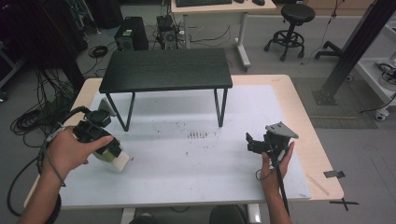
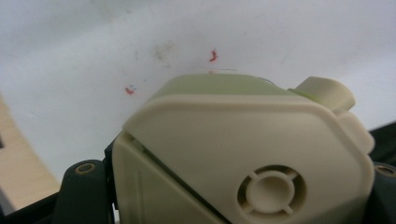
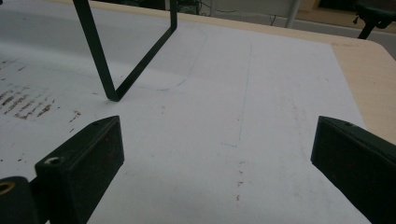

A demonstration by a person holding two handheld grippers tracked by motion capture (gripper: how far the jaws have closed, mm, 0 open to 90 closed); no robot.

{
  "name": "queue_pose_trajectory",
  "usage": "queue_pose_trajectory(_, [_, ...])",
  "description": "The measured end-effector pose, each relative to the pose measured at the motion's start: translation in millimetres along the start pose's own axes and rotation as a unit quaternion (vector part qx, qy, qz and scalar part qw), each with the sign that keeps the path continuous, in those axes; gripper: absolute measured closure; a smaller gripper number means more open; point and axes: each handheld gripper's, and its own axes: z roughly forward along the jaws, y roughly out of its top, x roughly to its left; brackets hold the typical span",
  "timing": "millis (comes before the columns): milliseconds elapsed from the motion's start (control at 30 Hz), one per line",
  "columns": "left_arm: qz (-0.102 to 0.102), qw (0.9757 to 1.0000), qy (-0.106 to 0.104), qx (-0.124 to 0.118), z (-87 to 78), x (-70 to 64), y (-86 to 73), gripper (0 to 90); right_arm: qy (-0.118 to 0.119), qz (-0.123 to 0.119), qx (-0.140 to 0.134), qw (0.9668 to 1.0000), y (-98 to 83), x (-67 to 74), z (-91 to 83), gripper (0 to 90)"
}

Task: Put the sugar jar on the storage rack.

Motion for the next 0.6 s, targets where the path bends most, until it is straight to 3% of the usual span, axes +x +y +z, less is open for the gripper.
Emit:
queue_pose_trajectory(100, [0.007, 0.9999, 0.007, -0.005, -23.5, -3.0, 4.5, 29.5, 0.001, 0.0, -0.001, 1.0, 0.0, 0.0, -0.1, 3.0])
queue_pose_trajectory(133, [0.01, 0.9999, 0.009, -0.01, -39.6, -5.1, 8.1, 29.6, 0.001, 0.0, -0.002, 1.0, 0.0, -0.1, -0.3, 3.0])
queue_pose_trajectory(167, [0.01, 0.9999, 0.009, -0.01, -39.6, -5.1, 8.1, 29.6, 0.001, 0.0, -0.002, 1.0, 0.0, -0.1, -0.3, 3.0])
queue_pose_trajectory(233, [0.013, 0.9998, 0.009, -0.011, -55.6, -6.8, 12.3, 29.5, 0.001, 0.002, -0.002, 1.0, 0.0, -0.2, -0.6, 3.0])
queue_pose_trajectory(267, [0.019, 0.9997, 0.011, -0.015, -73.0, -8.4, 17.3, 29.5, 0.001, 0.002, -0.002, 1.0, -0.1, -0.4, -0.5, 3.0])
queue_pose_trajectory(333, [0.02, 0.9996, 0.01, -0.018, -78.4, -8.7, 19.1, 29.5, 0.001, 0.002, -0.002, 1.0, -0.1, -0.5, -0.6, 3.0])
queue_pose_trajectory(467, [0.025, 0.9994, 0.006, -0.025, -109.3, -7.7, 34.3, 29.6, 0.002, 0.002, -0.003, 1.0, -0.2, -0.6, -1.0, 3.0])
queue_pose_trajectory(600, [0.027, 0.9992, -0.001, -0.028, -122.9, -5.8, 45.1, 29.6, 0.002, 0.002, -0.003, 1.0, -0.2, -0.7, -0.9, 3.0])
